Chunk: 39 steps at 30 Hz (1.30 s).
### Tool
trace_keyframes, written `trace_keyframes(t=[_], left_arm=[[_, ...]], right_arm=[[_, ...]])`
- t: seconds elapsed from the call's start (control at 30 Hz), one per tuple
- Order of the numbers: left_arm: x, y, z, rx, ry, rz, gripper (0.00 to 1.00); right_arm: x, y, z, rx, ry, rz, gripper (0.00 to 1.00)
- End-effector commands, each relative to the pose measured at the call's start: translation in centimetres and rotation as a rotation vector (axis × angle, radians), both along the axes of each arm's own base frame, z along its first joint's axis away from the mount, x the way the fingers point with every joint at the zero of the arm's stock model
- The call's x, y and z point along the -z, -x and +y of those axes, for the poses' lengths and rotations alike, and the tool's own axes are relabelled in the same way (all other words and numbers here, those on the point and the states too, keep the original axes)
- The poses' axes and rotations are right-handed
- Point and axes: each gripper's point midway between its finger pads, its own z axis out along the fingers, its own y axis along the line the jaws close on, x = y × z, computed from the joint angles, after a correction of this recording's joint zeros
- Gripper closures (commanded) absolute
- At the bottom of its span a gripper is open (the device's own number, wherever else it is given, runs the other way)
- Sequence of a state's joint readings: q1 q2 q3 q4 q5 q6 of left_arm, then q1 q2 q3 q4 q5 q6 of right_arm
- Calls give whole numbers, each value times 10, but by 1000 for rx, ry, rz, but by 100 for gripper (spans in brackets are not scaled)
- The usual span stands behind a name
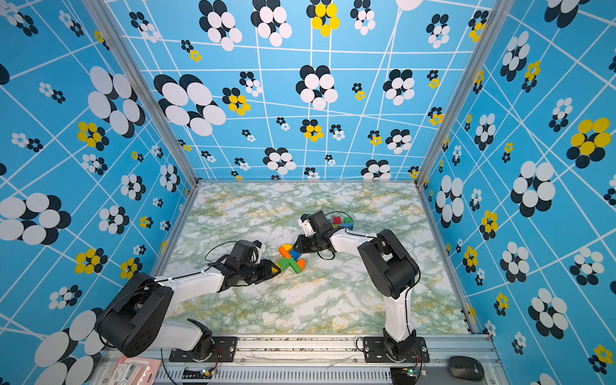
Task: Assemble a fork with lego
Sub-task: Assemble the lego brick with the lego brick.
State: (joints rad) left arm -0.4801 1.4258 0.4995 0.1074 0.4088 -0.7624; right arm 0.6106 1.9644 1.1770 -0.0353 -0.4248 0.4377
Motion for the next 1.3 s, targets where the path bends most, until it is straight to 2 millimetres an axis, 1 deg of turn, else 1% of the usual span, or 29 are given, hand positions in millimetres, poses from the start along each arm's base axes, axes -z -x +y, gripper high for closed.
trace_keyframes(t=[0.0, 0.37, 0.6, 0.73, 0.83, 0.93, 1.07, 1.27], left_arm=[[-1, -6, -9, 9, 15, -13, 52], [-1, -8, -14, 17, 22, -11, 53], [1, -8, -14, 12, 17, -8, 53], [2, -8, -15, 18, 19, -7, 53], [2, -8, -16, 20, 19, -4, 53], [2, -8, -15, 18, 19, -4, 53], [2, -6, -14, 21, 12, -2, 53], [3, -3, -12, 25, 1, 0, 53]], right_arm=[[20, 26, -8, -16, 53, 102, 73], [24, 42, -7, 3, 107, 148, 75], [27, 51, -19, 63, 166, 158, 76], [25, 59, -15, 43, 151, 170, 76], [24, 63, -19, 54, 178, 160, 76], [25, 60, -27, 78, 204, 109, 75], [23, 55, -25, 79, 155, 50, 72], [8, 40, -23, 113, 51, 10, 67]])
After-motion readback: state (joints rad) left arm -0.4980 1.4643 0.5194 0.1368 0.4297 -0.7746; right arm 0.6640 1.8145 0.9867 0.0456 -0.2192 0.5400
